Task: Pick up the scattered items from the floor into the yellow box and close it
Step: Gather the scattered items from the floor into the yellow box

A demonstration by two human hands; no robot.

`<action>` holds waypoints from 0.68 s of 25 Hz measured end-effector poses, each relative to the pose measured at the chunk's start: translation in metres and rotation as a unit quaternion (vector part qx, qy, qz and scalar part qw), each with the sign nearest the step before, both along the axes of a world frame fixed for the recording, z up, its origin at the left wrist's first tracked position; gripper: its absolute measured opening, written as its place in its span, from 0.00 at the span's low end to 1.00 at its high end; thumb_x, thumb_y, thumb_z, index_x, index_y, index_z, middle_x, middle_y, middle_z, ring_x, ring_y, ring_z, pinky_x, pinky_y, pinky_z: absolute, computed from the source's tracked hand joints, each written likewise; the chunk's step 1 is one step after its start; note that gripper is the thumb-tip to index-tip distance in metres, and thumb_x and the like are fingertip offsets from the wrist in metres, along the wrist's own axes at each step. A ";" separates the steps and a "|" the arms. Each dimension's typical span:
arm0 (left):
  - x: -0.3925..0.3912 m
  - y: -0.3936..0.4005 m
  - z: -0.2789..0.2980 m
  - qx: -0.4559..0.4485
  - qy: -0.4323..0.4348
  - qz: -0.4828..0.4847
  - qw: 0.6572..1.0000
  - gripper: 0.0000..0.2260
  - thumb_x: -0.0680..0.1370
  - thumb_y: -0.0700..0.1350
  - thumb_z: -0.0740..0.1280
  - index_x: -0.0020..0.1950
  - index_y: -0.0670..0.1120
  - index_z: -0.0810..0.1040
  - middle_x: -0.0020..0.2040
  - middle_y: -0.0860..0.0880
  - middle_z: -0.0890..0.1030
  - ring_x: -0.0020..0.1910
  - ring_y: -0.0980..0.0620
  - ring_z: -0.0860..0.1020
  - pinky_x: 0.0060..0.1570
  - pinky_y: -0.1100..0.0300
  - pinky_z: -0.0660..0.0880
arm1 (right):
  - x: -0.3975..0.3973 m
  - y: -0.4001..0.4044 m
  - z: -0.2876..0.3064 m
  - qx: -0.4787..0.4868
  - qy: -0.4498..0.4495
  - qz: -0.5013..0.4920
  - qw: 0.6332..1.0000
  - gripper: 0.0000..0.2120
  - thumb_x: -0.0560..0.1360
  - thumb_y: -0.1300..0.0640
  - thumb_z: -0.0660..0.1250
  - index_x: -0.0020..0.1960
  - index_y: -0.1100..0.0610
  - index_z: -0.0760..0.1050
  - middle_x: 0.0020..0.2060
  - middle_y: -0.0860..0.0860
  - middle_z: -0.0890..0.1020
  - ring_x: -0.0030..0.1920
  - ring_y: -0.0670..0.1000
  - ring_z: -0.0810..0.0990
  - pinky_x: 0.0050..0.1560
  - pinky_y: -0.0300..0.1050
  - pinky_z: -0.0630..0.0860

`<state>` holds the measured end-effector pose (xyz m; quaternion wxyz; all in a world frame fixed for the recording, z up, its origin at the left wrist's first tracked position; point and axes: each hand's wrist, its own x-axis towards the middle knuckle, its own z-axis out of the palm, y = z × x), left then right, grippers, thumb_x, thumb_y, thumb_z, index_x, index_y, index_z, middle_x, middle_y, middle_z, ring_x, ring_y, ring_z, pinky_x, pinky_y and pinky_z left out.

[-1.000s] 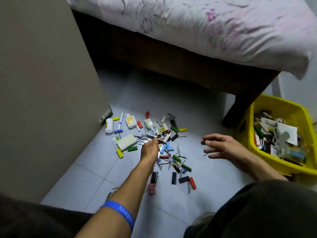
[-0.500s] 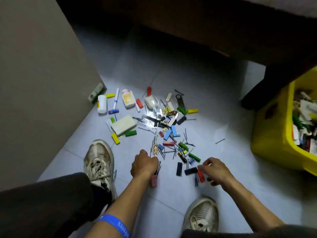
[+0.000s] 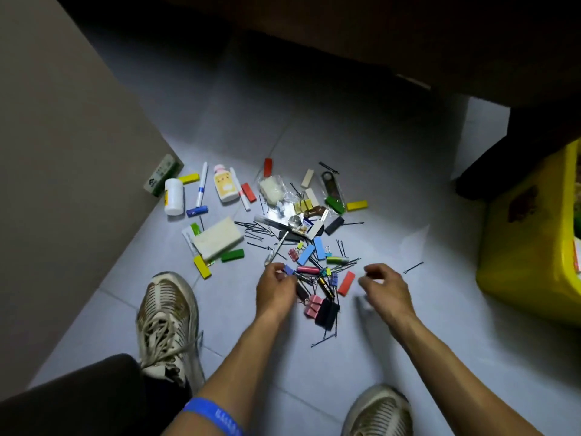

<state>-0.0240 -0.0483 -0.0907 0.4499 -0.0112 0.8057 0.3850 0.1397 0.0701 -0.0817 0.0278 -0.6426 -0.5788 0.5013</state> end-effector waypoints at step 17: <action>-0.100 0.062 -0.019 -0.047 0.303 -0.190 0.933 0.38 0.74 0.43 0.71 0.79 0.56 0.55 0.80 0.49 0.51 0.76 0.44 0.55 0.70 0.45 0.64 | -0.121 0.122 -0.016 0.203 -0.093 0.304 0.926 0.37 0.70 0.49 0.74 0.74 0.49 0.61 0.72 0.55 0.65 0.65 0.59 0.70 0.64 0.59 0.72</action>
